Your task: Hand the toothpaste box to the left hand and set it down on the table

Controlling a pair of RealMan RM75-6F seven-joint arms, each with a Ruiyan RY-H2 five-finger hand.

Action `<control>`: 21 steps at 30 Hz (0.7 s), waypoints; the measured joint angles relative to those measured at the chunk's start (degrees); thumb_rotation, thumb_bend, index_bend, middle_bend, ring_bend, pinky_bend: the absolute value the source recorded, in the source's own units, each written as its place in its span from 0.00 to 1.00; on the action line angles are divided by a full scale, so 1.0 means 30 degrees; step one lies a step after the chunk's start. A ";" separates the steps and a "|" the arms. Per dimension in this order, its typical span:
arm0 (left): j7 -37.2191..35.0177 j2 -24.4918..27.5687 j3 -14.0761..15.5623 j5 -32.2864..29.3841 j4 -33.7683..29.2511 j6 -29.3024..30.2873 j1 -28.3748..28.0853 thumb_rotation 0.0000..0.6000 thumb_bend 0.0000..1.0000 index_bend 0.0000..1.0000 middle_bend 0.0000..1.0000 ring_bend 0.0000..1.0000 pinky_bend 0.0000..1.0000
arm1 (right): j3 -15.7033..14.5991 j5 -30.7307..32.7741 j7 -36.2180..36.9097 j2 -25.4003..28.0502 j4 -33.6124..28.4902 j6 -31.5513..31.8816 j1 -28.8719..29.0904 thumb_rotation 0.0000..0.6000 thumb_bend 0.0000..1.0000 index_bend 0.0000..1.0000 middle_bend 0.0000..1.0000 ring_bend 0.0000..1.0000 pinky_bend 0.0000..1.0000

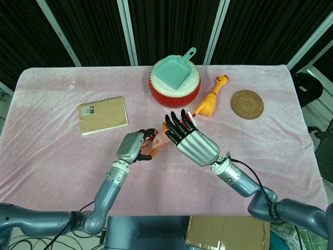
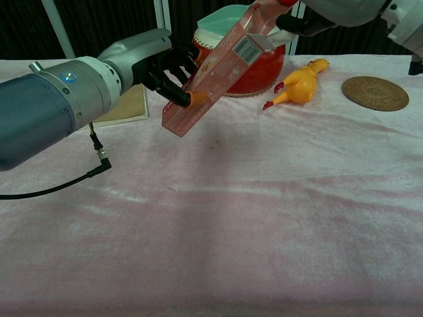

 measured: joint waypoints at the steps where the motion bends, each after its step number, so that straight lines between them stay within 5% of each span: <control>1: -0.0175 -0.0083 -0.0012 0.0201 0.0092 0.0070 0.0032 1.00 0.43 0.42 0.37 0.30 0.44 | 0.0018 0.0002 0.0042 -0.0023 -0.0011 0.0062 -0.0019 1.00 0.26 0.17 0.14 0.11 0.21; 21: -0.4894 -0.0275 0.0316 0.4591 0.1897 0.1781 0.1851 1.00 0.43 0.42 0.37 0.30 0.44 | 0.2210 0.3886 0.0344 0.0236 -0.0379 0.1192 -0.1273 1.00 0.26 0.15 0.13 0.11 0.21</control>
